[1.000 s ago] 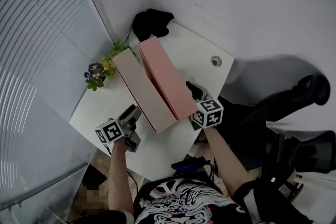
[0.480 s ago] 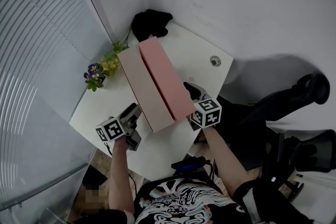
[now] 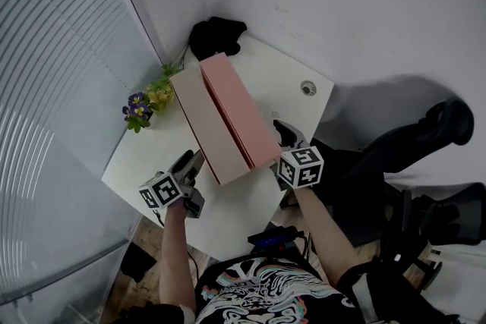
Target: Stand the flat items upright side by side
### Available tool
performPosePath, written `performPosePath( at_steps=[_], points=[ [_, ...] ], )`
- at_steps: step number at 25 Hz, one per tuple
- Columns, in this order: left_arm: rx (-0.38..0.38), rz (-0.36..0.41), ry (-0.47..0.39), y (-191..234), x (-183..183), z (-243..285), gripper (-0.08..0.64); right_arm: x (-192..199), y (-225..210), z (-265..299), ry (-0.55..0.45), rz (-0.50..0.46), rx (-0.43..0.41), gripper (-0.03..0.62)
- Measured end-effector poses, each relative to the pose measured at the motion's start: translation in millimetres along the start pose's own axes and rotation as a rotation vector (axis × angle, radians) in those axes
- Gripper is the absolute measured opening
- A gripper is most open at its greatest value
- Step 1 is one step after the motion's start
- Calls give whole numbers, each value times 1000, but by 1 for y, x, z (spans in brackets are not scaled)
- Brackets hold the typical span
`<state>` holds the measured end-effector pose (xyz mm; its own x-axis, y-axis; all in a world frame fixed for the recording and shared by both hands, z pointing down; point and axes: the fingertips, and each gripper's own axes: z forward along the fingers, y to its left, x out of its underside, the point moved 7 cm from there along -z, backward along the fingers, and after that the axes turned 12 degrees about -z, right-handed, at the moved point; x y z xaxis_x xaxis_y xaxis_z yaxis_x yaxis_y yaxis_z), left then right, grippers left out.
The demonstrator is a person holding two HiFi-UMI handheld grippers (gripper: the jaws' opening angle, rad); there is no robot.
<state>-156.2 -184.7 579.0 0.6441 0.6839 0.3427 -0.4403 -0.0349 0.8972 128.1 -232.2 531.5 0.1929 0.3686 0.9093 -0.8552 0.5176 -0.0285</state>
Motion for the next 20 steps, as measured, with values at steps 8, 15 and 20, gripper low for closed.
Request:
performPosePath(
  at_steps=[8,15,20],
  points=[
    [-9,216,-79,-27,-1,-23,261,0,11,-37,-52,26,82,173],
    [7,469,-125,-66,6,-47,225,-1,32,-75,-103,57,135,128],
    [58,505,-154,-86,15,-65,199,-2,50,-109,-172,86,151,95]
  ],
)
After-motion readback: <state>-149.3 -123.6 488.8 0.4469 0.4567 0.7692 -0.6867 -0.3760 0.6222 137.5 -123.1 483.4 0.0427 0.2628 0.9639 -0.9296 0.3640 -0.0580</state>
